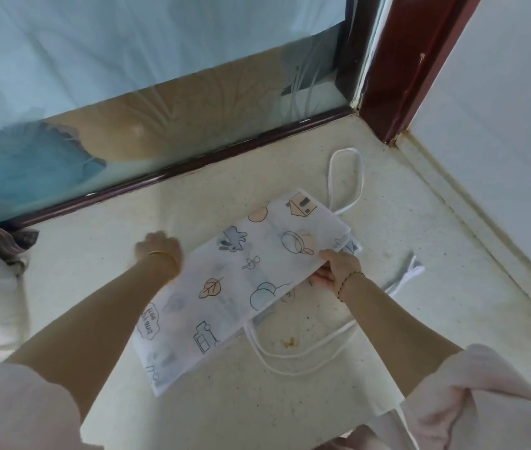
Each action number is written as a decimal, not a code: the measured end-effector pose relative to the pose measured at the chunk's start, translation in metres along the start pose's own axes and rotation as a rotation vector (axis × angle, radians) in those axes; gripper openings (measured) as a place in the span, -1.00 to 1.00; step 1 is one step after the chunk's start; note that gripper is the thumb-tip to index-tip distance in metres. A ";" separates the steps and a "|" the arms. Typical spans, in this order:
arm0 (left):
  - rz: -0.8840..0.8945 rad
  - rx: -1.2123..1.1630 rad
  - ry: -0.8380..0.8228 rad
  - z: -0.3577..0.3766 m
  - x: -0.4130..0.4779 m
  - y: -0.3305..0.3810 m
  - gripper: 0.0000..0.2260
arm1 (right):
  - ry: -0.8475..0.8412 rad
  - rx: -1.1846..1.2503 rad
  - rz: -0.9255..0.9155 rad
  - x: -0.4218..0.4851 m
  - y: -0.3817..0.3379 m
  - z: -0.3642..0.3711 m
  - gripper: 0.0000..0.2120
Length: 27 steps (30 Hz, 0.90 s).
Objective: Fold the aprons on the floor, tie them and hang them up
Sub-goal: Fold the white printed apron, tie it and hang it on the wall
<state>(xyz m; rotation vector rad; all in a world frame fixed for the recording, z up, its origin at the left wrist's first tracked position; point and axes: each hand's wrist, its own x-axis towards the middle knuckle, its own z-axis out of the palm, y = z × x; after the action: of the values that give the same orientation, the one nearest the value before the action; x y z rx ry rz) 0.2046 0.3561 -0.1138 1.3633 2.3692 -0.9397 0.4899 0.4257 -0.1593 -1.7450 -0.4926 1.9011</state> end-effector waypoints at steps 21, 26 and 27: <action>0.412 -0.739 0.085 -0.032 -0.024 0.191 -0.78 | 0.250 -0.660 -0.537 0.043 -0.061 -0.038 -0.77; 0.102 -1.709 -0.195 -0.011 -0.024 0.160 -0.89 | 0.447 -0.882 -0.359 0.078 -0.106 -0.025 -0.46; 0.057 -1.818 -0.248 -0.008 -0.025 0.156 -0.87 | 0.451 -0.898 -0.340 0.084 -0.112 -0.019 -0.42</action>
<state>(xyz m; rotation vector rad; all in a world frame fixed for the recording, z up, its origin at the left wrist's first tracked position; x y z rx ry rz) 0.3499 0.3997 -0.1591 0.4075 1.7187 0.9427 0.5184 0.5638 -0.1637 -2.3222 -1.4968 1.0264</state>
